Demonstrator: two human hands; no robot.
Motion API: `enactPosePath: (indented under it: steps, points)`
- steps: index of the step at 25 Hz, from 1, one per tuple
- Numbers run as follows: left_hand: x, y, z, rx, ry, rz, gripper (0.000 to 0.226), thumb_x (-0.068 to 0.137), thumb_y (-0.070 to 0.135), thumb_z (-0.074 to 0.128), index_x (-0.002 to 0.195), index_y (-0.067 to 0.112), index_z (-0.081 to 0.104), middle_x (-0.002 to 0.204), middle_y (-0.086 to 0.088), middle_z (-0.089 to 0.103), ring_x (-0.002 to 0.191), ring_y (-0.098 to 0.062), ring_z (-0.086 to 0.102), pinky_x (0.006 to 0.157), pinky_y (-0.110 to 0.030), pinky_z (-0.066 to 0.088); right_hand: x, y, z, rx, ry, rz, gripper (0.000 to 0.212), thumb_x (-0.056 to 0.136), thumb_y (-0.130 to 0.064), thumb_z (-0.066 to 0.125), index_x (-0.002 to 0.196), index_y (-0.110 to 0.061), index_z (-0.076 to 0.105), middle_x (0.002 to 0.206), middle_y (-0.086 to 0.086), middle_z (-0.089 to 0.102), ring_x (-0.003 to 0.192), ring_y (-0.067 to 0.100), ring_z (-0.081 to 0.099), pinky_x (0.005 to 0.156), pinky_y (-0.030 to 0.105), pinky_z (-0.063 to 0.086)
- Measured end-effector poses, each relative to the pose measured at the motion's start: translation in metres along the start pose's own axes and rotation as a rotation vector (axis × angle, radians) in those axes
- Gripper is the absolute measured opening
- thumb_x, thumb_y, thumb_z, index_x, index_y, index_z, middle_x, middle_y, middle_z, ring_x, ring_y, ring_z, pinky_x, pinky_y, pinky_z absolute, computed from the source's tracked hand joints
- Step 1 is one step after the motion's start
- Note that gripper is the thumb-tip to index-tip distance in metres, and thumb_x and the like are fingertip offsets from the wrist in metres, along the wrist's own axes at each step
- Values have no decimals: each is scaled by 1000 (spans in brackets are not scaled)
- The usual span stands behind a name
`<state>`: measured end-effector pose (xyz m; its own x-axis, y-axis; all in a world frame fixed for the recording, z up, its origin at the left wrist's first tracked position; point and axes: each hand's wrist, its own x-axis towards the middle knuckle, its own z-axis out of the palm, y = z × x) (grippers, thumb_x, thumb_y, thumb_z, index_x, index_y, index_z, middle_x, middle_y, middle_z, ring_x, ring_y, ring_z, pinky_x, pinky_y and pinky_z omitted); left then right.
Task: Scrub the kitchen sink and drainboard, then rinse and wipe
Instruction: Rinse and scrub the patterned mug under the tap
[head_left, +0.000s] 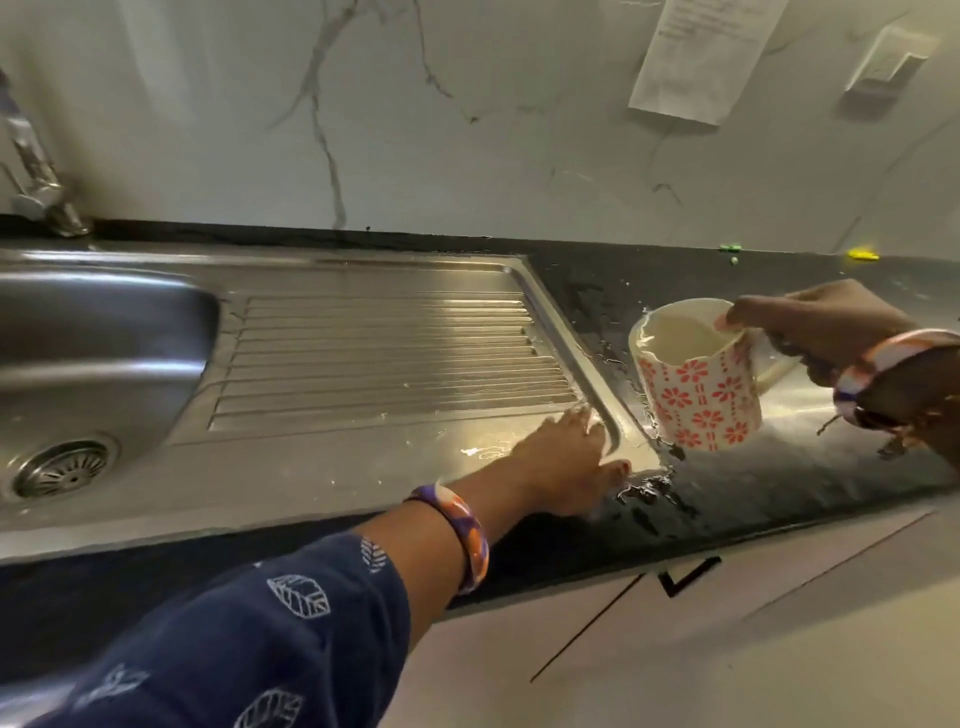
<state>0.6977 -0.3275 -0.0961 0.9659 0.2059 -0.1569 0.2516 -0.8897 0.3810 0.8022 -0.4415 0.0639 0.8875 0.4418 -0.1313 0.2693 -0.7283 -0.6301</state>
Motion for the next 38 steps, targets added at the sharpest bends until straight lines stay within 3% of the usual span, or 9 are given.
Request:
enactPosePath:
  steps: [3, 6, 8, 12, 15, 19, 21, 26, 38]
  points:
    - [4, 29, 20, 35, -51, 17, 70, 100, 47, 25, 149, 0, 8, 157, -17, 0, 146, -28, -2, 118, -39, 1, -1, 5, 4, -351, -18, -91, 29, 79, -33, 70, 64, -8, 65, 66, 11, 58, 59, 19, 44, 52, 26, 35]
    - [-11, 29, 25, -39, 58, -70, 59, 98, 44, 34, 141, 4, 31, 149, -16, 28, 141, -32, 21, 119, -42, 13, -10, 0, 18, -516, -89, -118, 38, 80, -35, 69, 53, -10, 60, 53, 6, 53, 54, 19, 45, 51, 24, 31]
    - [-28, 16, 25, -43, 105, -124, 54, 99, 41, 34, 141, 7, 32, 148, -14, 31, 140, -30, 22, 119, -42, 13, -19, -6, 30, -492, -132, -129, 40, 80, -35, 69, 55, -6, 61, 53, 5, 50, 52, 16, 40, 48, 23, 28]
    - [-74, -33, 22, 48, 100, -310, 64, 100, 46, 17, 151, 12, 0, 159, -7, -4, 147, -22, -7, 118, -37, -6, -30, -27, 53, -242, -234, -124, 37, 79, -39, 67, 78, -1, 65, 62, 7, 47, 49, 13, 30, 44, 22, 25]
    - [-118, -85, 16, 103, 158, -506, 64, 99, 48, 13, 151, 12, 3, 159, -9, -1, 147, -23, -2, 119, -39, -1, -39, -40, 59, -52, -280, -129, 33, 78, -42, 64, 77, -9, 63, 59, 3, 44, 46, 11, 26, 33, 17, 26]
    - [-162, -147, -2, 126, 171, -842, 69, 98, 50, 14, 150, 5, 6, 158, -17, 2, 146, -29, 2, 120, -41, 4, -49, -55, 58, -217, -207, -220, 39, 79, -42, 63, 83, -3, 66, 62, 6, 47, 51, 14, 29, 44, 23, 27]
    - [-167, -154, -7, 125, 160, -783, 71, 98, 51, 14, 150, 4, 2, 157, -17, -3, 146, -29, -2, 119, -40, 1, -53, -60, 64, -344, -200, -245, 43, 80, -38, 65, 84, 5, 66, 59, 8, 47, 50, 16, 31, 37, 19, 31]
    - [-173, -123, 8, 123, 95, -307, 66, 99, 49, 14, 150, 13, -5, 158, -9, -11, 146, -22, -10, 117, -36, -5, -76, -74, 103, -548, -212, -215, 42, 79, -34, 70, 55, -4, 54, 57, 7, 49, 54, 17, 41, 49, 26, 29]
    - [-310, -267, -16, 105, 166, -712, 63, 99, 46, 15, 149, 6, 19, 156, -16, 15, 145, -28, 15, 117, -40, 11, -170, -191, 235, -419, -439, -451, 42, 79, -44, 66, 53, -15, 51, 54, -3, 46, 50, 9, 37, 50, 20, 28]
